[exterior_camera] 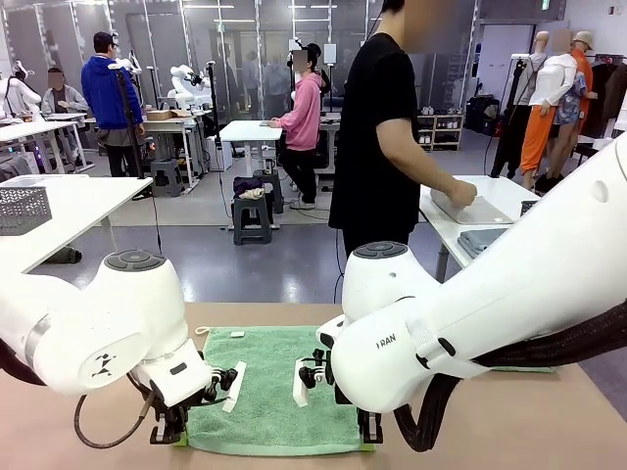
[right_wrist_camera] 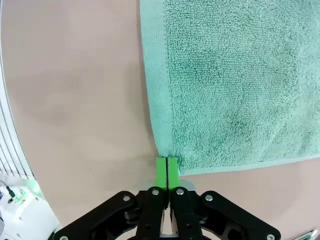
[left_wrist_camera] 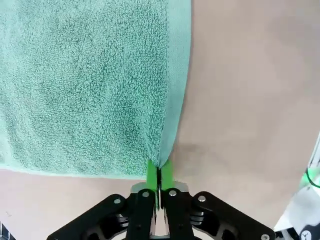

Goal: Fold the towels and place them in the basket.
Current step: When a person lays out a Towel with hook on the table, fold it in half twice.

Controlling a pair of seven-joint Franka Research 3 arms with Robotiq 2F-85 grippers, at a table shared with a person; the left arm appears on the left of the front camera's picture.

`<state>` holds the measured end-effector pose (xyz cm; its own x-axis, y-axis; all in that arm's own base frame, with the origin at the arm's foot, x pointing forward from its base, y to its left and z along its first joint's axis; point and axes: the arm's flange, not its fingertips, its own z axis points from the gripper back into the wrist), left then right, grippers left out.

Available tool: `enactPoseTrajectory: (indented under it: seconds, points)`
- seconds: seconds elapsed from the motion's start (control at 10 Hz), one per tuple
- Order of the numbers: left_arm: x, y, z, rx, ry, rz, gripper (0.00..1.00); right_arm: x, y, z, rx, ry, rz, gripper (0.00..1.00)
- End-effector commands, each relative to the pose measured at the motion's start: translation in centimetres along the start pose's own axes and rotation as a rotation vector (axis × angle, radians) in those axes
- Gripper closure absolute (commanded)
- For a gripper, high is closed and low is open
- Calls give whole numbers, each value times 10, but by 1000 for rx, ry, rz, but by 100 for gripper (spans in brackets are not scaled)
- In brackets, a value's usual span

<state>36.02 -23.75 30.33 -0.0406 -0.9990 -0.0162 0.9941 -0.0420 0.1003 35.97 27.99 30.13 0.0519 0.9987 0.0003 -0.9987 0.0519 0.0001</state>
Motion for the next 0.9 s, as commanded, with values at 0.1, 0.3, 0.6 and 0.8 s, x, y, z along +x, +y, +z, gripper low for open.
enactPoseTrajectory:
  seconds: [0.1, 0.3, 0.6, 0.8]
  points:
    - [4, 1, 1, 25, 24, 1, 100, 4, -3, -1, -6, 16, 7, 100]
    - [3, 0, 6, 27, 17, -6, 100, 2, -3, 6, -17, 16, 11, 100]
    - [1, -3, 13, 12, -30, 3, 100, 3, 2, 17, -46, 2, 10, 100]
    - [-2, -5, 27, 37, -42, 12, 100, 1, 2, 26, -60, 18, -13, 100]
